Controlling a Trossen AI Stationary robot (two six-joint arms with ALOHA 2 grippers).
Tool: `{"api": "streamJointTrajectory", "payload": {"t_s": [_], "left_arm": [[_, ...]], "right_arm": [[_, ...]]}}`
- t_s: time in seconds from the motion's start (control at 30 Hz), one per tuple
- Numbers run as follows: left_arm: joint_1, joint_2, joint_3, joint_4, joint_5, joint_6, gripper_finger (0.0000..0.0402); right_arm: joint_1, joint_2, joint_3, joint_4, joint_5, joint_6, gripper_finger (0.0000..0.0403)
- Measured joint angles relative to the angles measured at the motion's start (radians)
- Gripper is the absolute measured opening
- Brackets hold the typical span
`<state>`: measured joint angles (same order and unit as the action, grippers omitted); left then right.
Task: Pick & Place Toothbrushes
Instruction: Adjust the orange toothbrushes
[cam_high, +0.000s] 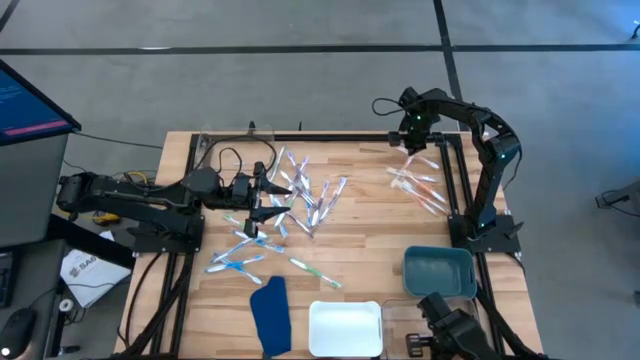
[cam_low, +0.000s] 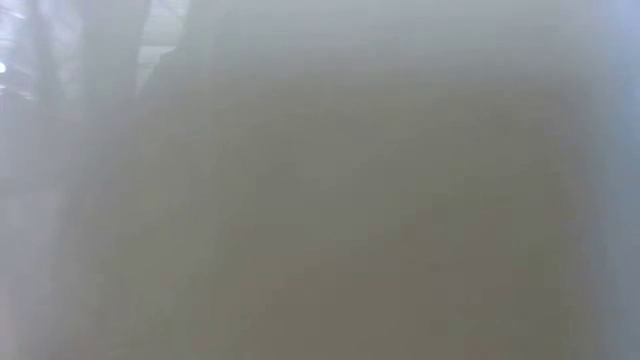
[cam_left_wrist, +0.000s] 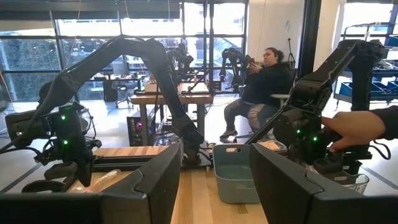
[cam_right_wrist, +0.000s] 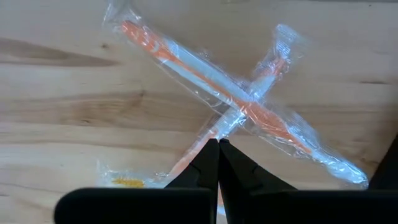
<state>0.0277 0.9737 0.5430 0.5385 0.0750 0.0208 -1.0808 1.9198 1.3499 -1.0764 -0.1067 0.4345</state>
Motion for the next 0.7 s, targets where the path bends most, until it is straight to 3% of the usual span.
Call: {"api": "streamJointTrajectory", "payload": {"t_s": [0.43,0.6,0.7], "left_arm": [[0.000,0.000,0.000,0.000,0.000,0.000,0.0186],[0.000,0.000,0.000,0.000,0.000,0.000,0.0186],[0.000,0.000,0.000,0.000,0.000,0.000,0.0186]], "right_arm": [[-0.003,0.000,0.000,-0.018,-0.002,0.000,0.0000],[-0.003,-0.002,0.024,-0.042,-0.099,-0.067,0.0000],[0.011,-0.022,0.057,-0.076,-0.104,-0.090,0.0000]]}}
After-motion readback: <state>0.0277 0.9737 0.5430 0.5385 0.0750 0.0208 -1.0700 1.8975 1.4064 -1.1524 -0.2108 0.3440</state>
